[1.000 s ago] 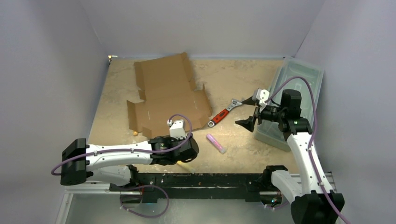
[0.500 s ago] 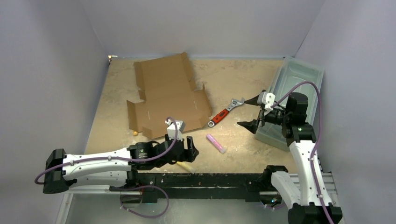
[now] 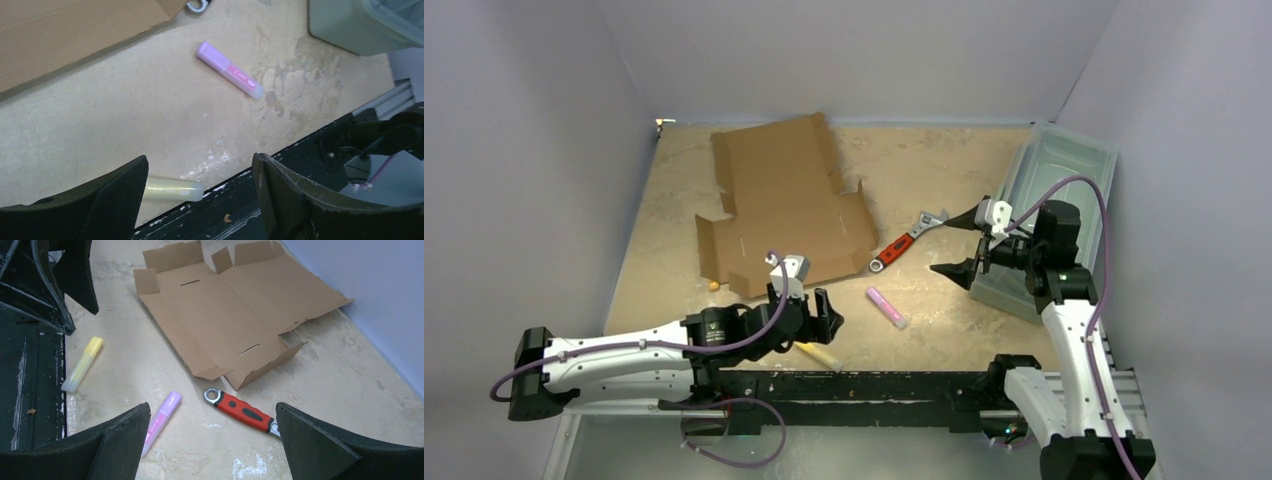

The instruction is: Fold the paper box

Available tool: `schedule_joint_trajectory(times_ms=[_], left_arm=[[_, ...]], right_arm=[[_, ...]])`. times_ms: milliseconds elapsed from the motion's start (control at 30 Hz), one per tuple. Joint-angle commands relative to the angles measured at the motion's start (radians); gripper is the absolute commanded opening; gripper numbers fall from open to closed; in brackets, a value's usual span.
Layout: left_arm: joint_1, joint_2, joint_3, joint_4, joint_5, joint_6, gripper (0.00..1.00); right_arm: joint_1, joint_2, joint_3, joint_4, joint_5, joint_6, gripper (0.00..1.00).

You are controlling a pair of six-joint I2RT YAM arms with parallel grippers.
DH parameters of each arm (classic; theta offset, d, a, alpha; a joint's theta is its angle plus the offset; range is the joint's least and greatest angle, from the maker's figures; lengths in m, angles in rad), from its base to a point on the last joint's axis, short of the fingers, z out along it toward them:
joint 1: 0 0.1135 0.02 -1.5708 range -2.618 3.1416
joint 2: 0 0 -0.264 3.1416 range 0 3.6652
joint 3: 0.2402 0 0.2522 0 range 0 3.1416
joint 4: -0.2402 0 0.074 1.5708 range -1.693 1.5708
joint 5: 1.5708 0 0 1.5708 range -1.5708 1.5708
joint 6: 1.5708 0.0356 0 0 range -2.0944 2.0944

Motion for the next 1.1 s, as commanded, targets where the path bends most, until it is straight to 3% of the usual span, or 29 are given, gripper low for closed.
schedule_joint_trajectory(times_ms=[0, 100, 267, 333, 500, 633, 767, 900, 967, 1067], left_arm=[[-0.007, 0.009, 0.041, -0.105, -0.08, 0.035, 0.76], [-0.006, 0.013, 0.072, -0.129, -0.15, 0.109, 0.79], [0.006, 0.04, 0.193, -0.06, -0.302, 0.48, 0.97], [0.05, 0.049, 0.224, -0.025, -0.26, 0.61, 0.99], [0.307, 0.136, 0.254, 0.001, 0.019, 0.802, 0.99], [0.413, 0.254, 0.278, 0.004, 0.1, 0.935, 0.99], [0.444, 0.339, 0.24, 0.131, 0.099, 1.049, 0.99], [0.459, 0.379, 0.289, 0.103, 0.059, 1.029, 0.98], [0.473, 0.32, 0.243, 0.124, 0.076, 1.014, 0.98], [0.477, 0.209, 0.2, 0.148, 0.124, 1.016, 0.99]], right_arm=[[-0.007, -0.009, -0.015, 0.067, 0.017, 0.057, 0.99], [-0.012, 0.001, -0.013, 0.065, 0.02, 0.057, 0.99], [-0.013, 0.033, 0.001, 0.042, 0.021, 0.057, 0.99], [-0.013, 0.028, 0.0, 0.046, 0.02, 0.066, 0.99], [0.03, 0.058, -0.002, 0.12, 0.095, 0.149, 0.99], [0.261, 0.203, 0.115, 0.041, 0.372, 0.121, 0.97], [0.409, 0.416, 0.209, -0.064, 0.532, 0.021, 0.95], [0.505, 0.524, 0.134, 0.04, 0.644, -0.096, 0.96], [0.54, 0.561, 0.124, 0.041, 0.701, -0.234, 0.97], [0.539, 0.613, 0.124, -0.072, 0.577, -0.649, 0.99]])
